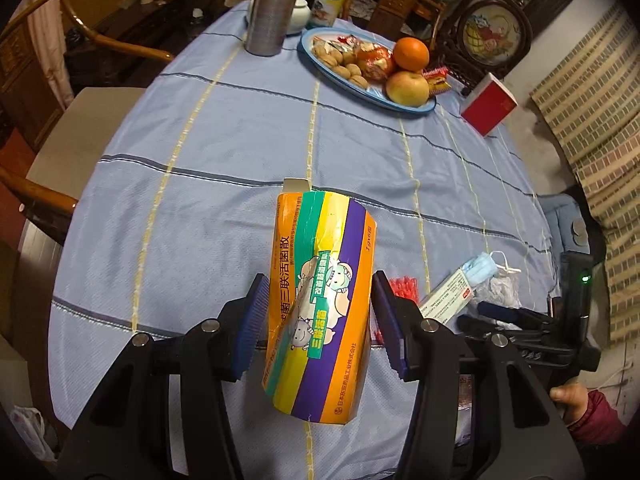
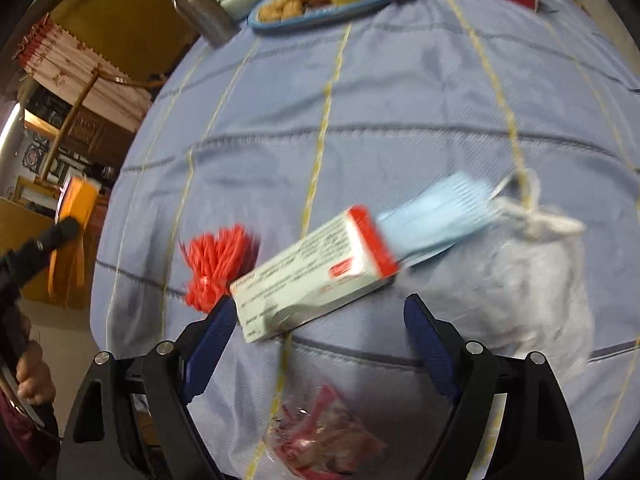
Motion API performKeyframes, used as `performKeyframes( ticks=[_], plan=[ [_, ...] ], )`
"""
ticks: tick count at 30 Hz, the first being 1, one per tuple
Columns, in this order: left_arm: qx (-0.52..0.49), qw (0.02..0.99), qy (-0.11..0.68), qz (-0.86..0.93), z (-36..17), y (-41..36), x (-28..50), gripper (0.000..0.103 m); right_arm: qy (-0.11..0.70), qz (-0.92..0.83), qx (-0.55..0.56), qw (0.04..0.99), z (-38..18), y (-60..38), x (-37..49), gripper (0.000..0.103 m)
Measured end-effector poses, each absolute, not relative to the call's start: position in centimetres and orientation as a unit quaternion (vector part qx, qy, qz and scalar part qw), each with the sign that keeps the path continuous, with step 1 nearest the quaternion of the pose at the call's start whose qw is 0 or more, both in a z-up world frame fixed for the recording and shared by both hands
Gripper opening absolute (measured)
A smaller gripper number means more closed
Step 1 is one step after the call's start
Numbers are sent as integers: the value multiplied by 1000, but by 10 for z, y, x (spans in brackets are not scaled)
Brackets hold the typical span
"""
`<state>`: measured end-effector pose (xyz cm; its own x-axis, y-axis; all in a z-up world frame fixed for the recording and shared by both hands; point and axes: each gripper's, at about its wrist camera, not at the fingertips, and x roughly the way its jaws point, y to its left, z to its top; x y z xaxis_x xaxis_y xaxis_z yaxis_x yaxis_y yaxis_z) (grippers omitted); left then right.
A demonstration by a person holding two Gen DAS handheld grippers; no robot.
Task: Collect trash
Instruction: 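Grasp the white medicine box with the right gripper while left holds the snack box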
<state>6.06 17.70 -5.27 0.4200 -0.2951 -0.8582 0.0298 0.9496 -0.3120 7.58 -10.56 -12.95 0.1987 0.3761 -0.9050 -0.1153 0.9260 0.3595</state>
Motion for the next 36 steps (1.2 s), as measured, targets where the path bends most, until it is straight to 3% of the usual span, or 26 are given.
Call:
performKeyframes(
  ticks=[5, 7, 9, 11, 12, 13, 16, 24, 27, 36],
  plan=[
    [-121, 830, 534, -103, -55, 177, 61, 52, 609, 154, 119, 769, -139, -88, 103, 80],
    [-118, 830, 535, -104, -54, 177, 60, 52, 608, 148, 110, 772, -143, -81, 112, 71],
    [-114, 831, 533, -105, -53, 177, 59, 52, 602, 136, 87, 782, -142, -75, 113, 69],
    [-109, 834, 530, -108, -50, 176, 58, 52, 596, 133, 79, 788, -139, -72, 110, 58],
    [-109, 834, 529, -110, -50, 175, 59, 52, 591, 138, 87, 790, -136, -74, 107, 45],
    [-109, 835, 528, -112, -49, 174, 60, 52, 589, 138, 88, 792, -133, -75, 105, 40],
    [-108, 836, 523, -125, -47, 168, 65, 52, 572, 142, 82, 803, -115, -81, 96, 35],
    [-93, 835, 512, -181, -39, 129, 83, 52, 552, 155, 116, 811, -80, -130, 75, 34],
    [-86, 829, 514, -202, -40, 113, 87, 52, 548, 121, 136, 816, -81, -165, 60, 51],
    [-63, 819, 522, -231, -43, 82, 92, 52, 541, 93, 172, 818, -94, -196, 38, 51]
  ],
)
